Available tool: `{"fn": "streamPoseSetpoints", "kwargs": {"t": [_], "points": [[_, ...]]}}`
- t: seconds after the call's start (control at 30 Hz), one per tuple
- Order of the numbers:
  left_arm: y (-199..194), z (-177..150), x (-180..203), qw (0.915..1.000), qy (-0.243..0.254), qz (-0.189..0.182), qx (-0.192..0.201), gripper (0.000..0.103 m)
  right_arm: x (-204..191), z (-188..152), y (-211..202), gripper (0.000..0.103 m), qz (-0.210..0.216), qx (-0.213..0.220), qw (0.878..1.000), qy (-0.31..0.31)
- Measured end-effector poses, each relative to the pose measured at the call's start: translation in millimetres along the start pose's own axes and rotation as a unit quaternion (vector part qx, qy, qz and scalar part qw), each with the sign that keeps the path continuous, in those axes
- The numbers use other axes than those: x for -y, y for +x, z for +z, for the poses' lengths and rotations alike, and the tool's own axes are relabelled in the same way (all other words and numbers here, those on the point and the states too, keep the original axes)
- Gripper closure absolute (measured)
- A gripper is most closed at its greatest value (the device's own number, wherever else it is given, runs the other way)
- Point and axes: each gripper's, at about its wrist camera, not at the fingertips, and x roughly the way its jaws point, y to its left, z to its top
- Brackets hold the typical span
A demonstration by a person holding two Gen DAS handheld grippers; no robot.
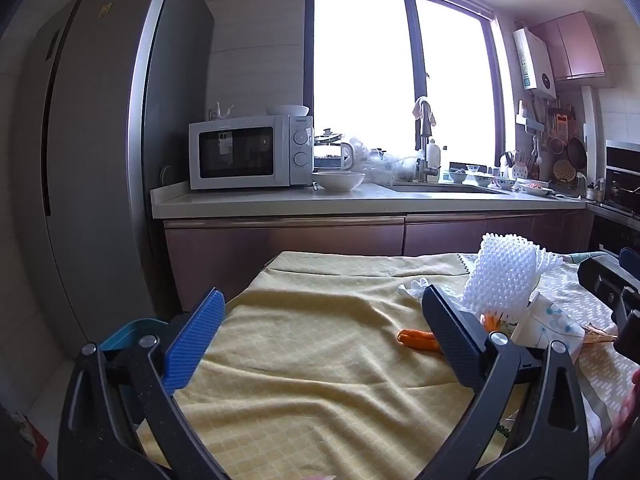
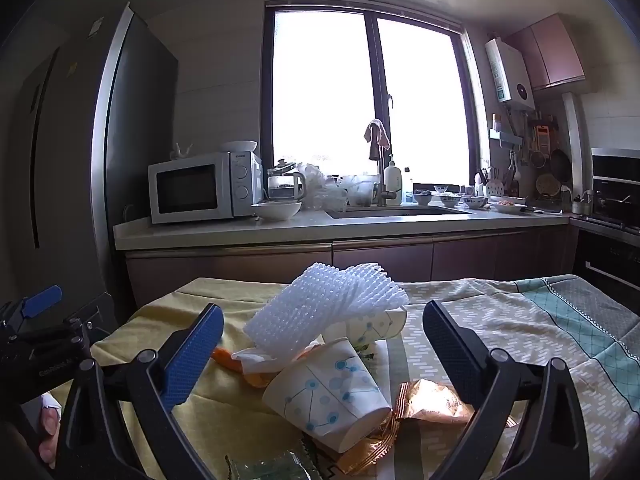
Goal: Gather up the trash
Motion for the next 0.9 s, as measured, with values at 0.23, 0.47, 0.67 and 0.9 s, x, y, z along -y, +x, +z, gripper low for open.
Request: {"fn": "streamPoseSetpoints", "kwargs": {"t": [0.23, 0.47, 0.67, 0.9], "points": [[0.6, -0.2, 0.5, 1.0000, 0.005, 0.001, 0.007, 0.006, -0.2, -0.2, -1.1, 0.007, 0.000, -0.001, 1.000, 0.001], [-9.5, 2.4, 0.2, 0.9999, 0.007, 0.000, 0.015, 0.006, -1.6, 2.0, -2.6, 0.007, 0.002, -0.003, 1.000, 0.006], [-10.0, 2.7, -0.4, 0.9998, 0.001, 0.000, 0.017, 0.006, 0.0, 2.6, -0.4, 0.007, 0.003, -0.004, 1.000, 0.007], [-10.5, 3.3, -0.6, 0.9998, 0.001, 0.000, 0.020, 0.006, 0.4, 1.6, -1.2, 0.007, 0.003, -0.002, 1.000, 0.007]]}}
